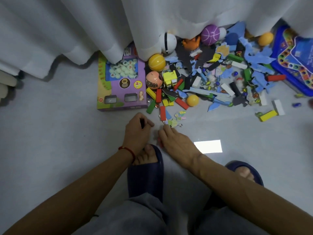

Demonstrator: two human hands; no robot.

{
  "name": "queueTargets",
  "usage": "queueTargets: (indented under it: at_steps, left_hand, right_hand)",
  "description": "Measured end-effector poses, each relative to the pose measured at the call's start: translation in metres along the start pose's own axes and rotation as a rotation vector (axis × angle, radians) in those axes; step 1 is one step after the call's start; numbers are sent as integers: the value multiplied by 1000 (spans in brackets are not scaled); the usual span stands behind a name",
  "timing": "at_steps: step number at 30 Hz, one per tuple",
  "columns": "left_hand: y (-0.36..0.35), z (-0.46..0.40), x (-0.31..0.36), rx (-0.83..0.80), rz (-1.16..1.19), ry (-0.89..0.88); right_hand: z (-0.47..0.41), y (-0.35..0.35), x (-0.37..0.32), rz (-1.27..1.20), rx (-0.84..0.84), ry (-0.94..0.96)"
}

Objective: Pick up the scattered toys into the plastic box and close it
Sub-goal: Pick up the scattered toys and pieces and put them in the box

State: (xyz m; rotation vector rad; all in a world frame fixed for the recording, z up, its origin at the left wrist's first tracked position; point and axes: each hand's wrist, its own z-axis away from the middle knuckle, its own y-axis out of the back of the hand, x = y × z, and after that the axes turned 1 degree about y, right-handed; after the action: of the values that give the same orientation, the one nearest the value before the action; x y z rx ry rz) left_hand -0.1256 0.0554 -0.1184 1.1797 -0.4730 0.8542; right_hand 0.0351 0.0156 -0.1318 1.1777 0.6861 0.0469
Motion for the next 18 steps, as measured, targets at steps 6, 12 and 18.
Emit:
queueTargets:
  at_steps: [6,12,18]
  left_hand:
    - [-22,-17,12,-119,-122,-124]
    - [-36,-31,15,-49,-201,-101]
    - [-38,-37,18,-95,-358,-147]
  right_hand:
    - [26,22,36,-176,202,-301]
    - [-1,16,51,54,53,-182]
    - [6,13,47,111,30,-194]
